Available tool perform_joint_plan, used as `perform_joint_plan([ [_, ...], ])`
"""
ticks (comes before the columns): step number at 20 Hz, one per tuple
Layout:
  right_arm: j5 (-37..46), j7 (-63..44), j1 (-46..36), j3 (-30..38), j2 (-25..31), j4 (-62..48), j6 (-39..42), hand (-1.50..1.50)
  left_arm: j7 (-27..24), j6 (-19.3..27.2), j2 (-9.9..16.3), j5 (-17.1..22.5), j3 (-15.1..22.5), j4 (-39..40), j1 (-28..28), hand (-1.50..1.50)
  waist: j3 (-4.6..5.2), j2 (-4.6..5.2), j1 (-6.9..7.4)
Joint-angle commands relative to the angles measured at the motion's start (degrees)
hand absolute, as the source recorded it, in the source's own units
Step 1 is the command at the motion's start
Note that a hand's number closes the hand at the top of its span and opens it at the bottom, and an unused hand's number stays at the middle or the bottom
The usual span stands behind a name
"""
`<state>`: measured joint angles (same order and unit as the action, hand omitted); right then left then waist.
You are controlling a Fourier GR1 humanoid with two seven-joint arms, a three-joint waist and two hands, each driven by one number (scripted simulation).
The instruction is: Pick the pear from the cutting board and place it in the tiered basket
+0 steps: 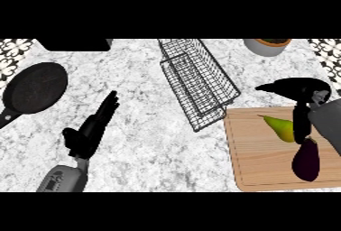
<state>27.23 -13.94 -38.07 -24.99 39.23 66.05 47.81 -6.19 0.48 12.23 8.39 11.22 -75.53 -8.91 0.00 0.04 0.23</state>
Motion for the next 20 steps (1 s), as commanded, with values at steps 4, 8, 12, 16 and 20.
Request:
perform_joint_plan([
  [4,6.3,7.1,5.9,1.9,1.1,-0.7,-2.4,-1.5,0.6,-5.2,3.0,1.9,-4.4,-0.8,0.5,0.0,0.01,-0.06,-0.19],
  [8,12.3,8.1,0.6,2.7,-4.3,-12.7,-5.4,-1.5,-1.9,-2.3,-0.6,-2.1,-2.0,-0.7,3.1,0.0,-0.01,0.14,0.61],
  [12,15.4,8.2,2.1,4.6,-7.3,-13.6,-6.1,-1.5,0.1,-3.9,-0.7,-1.5,-3.9,-1.3,2.2,0.0,0.0,0.04,0.24],
  [16,18.7,16.0,3.9,5.3,-4.1,-17.0,-8.2,-1.5,-1.2,-1.7,-3.3,-4.8,-2.4,-0.4,3.0,0.0,-0.01,0.04,0.16],
  [20,21.8,18.5,1.8,7.0,-6.9,-21.5,-10.2,-1.5,1.6,-3.2,-3.6,-4.3,-3.1,-2.5,2.8,0.0,-0.02,0.07,0.34],
])
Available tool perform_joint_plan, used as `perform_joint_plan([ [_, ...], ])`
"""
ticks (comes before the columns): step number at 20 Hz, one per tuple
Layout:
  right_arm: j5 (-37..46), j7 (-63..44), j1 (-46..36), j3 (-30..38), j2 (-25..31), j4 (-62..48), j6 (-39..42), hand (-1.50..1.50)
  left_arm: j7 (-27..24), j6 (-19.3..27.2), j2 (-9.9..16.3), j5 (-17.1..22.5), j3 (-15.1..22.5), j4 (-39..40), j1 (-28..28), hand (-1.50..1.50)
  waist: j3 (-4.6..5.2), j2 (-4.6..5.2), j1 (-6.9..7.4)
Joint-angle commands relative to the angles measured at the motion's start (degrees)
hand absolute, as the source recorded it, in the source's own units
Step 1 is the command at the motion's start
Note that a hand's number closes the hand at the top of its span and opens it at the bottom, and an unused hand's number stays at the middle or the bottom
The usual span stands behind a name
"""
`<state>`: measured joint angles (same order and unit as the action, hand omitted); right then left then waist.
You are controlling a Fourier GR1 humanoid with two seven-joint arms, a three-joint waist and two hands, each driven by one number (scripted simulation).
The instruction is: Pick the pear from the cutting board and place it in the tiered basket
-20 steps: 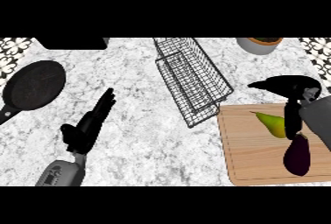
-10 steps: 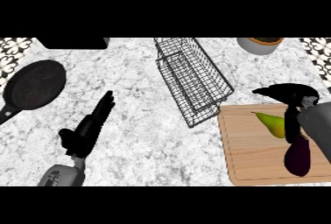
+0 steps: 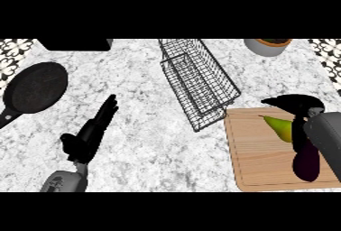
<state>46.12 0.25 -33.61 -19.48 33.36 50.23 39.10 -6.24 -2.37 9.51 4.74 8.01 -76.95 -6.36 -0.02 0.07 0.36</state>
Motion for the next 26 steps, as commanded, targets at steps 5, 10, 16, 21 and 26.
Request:
perform_joint_plan([
  [5,6.2,3.8,1.6,1.9,-3.3,-4.6,-4.1,-1.5,1.6,-1.0,-0.7,-1.4,-0.1,-5.4,4.0,0.0,0.0,-0.08,0.08],
  [10,2.3,8.9,3.6,5.8,-4.9,-4.0,-7.2,1.5,-1.0,-2.6,0.0,-0.8,-2.6,0.8,0.6,0.0,0.02,-0.1,-0.43],
  [16,5.1,13.1,1.5,6.8,-5.2,-5.1,-8.4,1.5,3.2,-2.9,-0.4,-0.9,-3.4,-2.3,-1.2,0.0,0.02,-0.09,-0.13],
  [21,7.6,12.2,-2.4,9.2,-8.0,-9.5,-9.9,1.5,-0.7,-1.3,-3.6,-3.9,-2.1,-0.1,1.1,0.0,0.01,-0.01,0.07],
  [26,4.6,-15.2,7.8,19.7,-10.9,-4.6,-22.5,1.5,0.5,-1.2,0.2,-1.8,-6.1,0.4,2.8,0.0,0.47,-2.7,-7.34],
])
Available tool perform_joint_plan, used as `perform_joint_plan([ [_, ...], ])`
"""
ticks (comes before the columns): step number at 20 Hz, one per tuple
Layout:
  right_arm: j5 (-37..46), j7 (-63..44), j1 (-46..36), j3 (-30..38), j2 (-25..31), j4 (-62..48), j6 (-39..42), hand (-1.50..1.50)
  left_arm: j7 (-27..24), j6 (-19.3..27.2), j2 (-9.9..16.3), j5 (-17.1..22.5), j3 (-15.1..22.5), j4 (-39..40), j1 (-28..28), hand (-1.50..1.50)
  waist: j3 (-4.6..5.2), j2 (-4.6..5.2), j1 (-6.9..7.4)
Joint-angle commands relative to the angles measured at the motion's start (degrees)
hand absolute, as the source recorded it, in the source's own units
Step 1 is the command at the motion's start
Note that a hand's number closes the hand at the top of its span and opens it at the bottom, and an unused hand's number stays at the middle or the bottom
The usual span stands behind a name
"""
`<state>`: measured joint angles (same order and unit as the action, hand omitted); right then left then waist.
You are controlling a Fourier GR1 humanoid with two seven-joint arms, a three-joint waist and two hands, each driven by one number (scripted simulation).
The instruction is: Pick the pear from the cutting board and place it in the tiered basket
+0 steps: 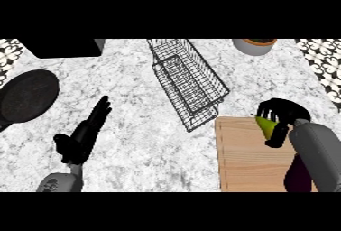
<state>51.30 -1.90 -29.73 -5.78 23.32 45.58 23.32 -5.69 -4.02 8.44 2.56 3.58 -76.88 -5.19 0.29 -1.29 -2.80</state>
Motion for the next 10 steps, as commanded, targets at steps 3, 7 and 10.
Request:
perform_joint_plan([
  [3,-0.3,-21.6,7.3,10.6,0.7,0.7,-13.4,1.5,0.5,2.4,1.0,0.4,-2.9,0.7,3.0,0.0,0.48,-2.85,-8.8],
  [7,0.5,-30.5,8.7,13.0,-4.2,7.7,-24.0,1.5,0.7,2.6,0.9,0.7,-3.4,0.8,3.7,0.0,0.46,-3.25,-9.46],
  [10,-1.0,-34.0,7.4,14.7,-9.8,15.4,-31.1,1.5,-0.2,2.3,1.5,0.8,-3.8,0.5,5.0,0.0,0.39,-3.62,-8.04],
])
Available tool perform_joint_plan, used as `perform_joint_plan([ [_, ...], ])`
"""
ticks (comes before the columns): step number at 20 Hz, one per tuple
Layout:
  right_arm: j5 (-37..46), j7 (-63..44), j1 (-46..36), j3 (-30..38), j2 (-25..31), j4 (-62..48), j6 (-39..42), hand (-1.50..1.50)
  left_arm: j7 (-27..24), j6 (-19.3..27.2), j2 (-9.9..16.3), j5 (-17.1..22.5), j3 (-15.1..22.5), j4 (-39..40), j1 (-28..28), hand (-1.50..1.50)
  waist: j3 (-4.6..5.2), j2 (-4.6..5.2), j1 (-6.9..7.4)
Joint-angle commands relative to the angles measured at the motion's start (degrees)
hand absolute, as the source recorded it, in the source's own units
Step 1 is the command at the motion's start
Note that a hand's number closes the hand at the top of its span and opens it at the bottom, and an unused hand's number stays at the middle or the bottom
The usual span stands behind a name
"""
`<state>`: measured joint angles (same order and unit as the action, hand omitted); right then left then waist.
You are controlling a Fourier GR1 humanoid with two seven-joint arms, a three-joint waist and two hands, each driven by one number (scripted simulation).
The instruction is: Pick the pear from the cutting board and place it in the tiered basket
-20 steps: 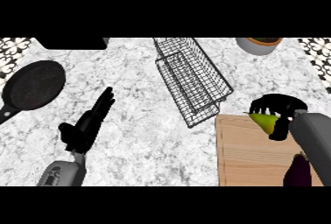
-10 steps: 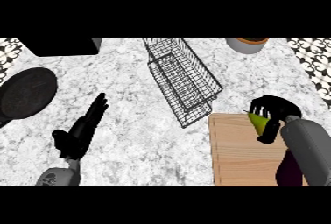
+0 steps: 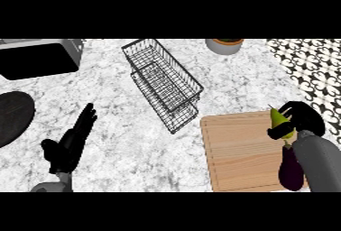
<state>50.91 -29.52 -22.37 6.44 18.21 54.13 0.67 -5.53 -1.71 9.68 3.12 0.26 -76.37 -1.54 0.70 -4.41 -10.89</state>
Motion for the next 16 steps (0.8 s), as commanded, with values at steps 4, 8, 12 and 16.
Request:
perform_joint_plan([
  [4,2.4,-11.3,-2.9,0.5,-9.9,17.9,-15.9,1.5,-0.4,-0.2,-0.8,0.1,0.7,-0.2,1.4,0.0,0.13,-0.44,1.08],
  [8,10.7,-20.0,-4.1,-5.5,-14.9,27.1,-18.8,1.5,-0.9,-0.7,-1.1,-0.4,1.9,-1.2,0.9,0.0,0.03,0.49,3.43],
  [12,19.7,-33.1,-6.1,-11.0,-18.0,35.8,-15.4,1.5,0.4,-0.9,-1.2,-0.4,2.3,-2.2,-0.8,0.0,-0.16,1.45,5.42],
  [16,25.5,-46.3,-13.0,-15.0,-18.1,43.9,-7.6,1.5,1.1,-3.4,0.4,0.3,2.1,-1.3,-3.0,0.0,-0.25,2.28,7.2],
])
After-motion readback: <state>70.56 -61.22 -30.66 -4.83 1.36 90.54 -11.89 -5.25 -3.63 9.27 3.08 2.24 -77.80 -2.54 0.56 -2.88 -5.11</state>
